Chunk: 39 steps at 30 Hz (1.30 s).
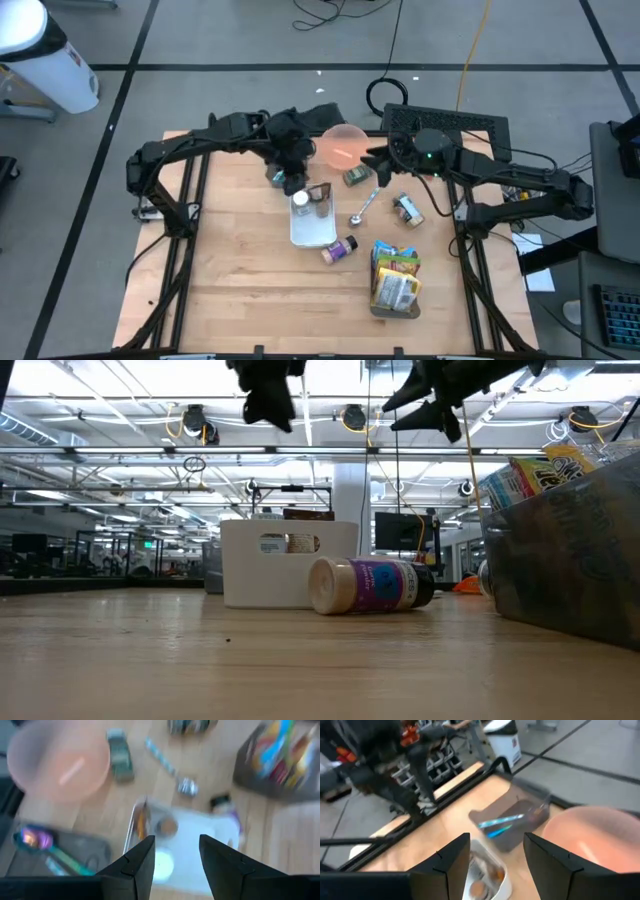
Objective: Pick & Place Food Item
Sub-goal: Put the purple seasoning bottle into the white bin
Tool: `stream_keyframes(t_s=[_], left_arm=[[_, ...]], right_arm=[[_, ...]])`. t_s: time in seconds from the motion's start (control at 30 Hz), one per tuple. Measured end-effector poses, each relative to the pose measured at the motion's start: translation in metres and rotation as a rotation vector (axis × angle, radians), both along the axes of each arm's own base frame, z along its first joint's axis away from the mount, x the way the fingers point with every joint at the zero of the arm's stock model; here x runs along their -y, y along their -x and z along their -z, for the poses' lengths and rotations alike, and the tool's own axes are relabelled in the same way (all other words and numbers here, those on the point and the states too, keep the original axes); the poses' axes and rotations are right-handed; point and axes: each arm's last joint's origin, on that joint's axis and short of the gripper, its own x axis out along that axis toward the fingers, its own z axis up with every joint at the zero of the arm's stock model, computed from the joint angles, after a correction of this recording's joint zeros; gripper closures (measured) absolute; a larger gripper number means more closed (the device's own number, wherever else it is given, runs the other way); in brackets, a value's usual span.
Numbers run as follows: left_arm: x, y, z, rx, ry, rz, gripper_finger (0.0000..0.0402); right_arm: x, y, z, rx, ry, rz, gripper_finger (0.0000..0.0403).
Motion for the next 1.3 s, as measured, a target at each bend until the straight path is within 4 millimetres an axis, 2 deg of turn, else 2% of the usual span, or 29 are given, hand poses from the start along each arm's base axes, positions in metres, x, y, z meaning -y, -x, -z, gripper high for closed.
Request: stream_keyframes(t_s=[0.23,0.37,0.53,0.7,0.87,1.0,1.1,1.3], left_arm=[[0.001,0.013,0.007,-0.138,-0.009,0.104,0.024],[-0.002,0.012,0.006,-0.075,0.024,0.197,0.024],[-0.011,0.002,0.001,0.111,0.054,0.271,0.024],[-0.01,-0.007,0.019,0.156,0.123,0.28,0.024],[0.004,-0.011,0.062,0.093,0.24,0.271,0.024],[0.019,-0.017,0.079,0.087,0.293,0.255,0.024],[0.033,-0.022,0.082,0.107,0.307,0.265,0.024],[0.057,-0.035,0.073,0.209,0.321,0.29,0.024]], right_arm=[[0.005,-0.003,-0.002,0.027,0.053,-0.004,0.0229],[0.004,-0.004,0.005,0.022,-0.018,-0.062,0.0226],[-0.004,-0.005,0.023,0.008,-0.146,-0.076,0.0226],[-0.013,-0.005,0.039,-0.023,-0.21,-0.092,0.0229],[-0.019,-0.007,0.041,-0.034,-0.198,-0.122,0.0225],[-0.018,-0.008,0.037,0.01,-0.166,-0.128,0.0227],[-0.012,-0.01,0.033,0.05,-0.128,-0.118,0.0229],[-0.004,-0.016,0.037,0.062,-0.137,-0.116,0.0213]])
